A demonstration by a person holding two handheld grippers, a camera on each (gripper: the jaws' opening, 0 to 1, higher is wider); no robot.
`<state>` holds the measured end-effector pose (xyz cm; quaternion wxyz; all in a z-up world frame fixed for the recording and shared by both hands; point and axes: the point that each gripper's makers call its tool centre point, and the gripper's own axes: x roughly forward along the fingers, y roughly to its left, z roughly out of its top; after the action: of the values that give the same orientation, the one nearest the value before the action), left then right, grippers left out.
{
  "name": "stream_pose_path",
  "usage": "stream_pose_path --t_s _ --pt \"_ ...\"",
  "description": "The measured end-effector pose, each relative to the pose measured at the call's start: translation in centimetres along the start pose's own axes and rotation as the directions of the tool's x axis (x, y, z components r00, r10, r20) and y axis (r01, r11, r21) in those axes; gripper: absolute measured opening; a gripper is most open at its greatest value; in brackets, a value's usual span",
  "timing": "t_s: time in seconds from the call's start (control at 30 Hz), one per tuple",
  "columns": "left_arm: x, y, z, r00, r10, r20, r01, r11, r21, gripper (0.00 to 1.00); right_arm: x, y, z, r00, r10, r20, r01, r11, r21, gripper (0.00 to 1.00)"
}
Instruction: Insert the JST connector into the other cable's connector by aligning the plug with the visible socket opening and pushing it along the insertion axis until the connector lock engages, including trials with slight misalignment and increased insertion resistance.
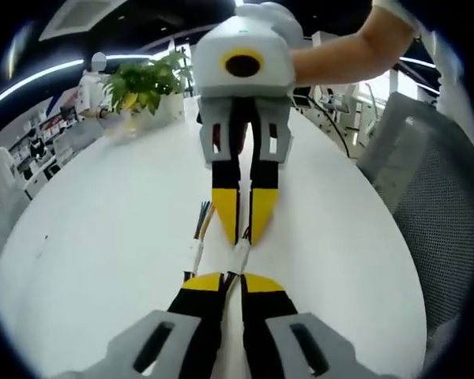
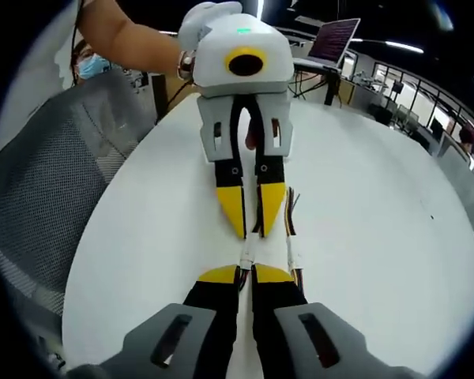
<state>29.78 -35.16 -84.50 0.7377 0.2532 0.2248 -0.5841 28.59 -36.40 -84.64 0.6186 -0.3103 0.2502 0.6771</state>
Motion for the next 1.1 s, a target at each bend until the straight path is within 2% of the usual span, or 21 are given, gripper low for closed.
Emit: stream_pose_path --t_s 0.4,0.63,1.1 --pt "0.20 0.23 -0.27 1.000 -0.009 0.007 0.009 0.998 -0.055 0.01 0.42 -0.20 -0.31 0.999 0.035 -0.015 -0.036 0.999 -0.020 0.02" --pt "0.15 0.12 -0.33 1.000 -0.012 0.006 0.013 0.998 -0.069 0.01 0.46 -0.53 -0.41 0.999 0.032 -0.020 -0.032 0.999 -0.028 0.03" --pt "0.10 0.30 -0.34 1.000 -0.008 0.012 0.009 0.997 -0.076 0.01 0.45 -0.69 -0.52 0.999 0.025 -0.019 -0.025 1.000 0.012 0.04"
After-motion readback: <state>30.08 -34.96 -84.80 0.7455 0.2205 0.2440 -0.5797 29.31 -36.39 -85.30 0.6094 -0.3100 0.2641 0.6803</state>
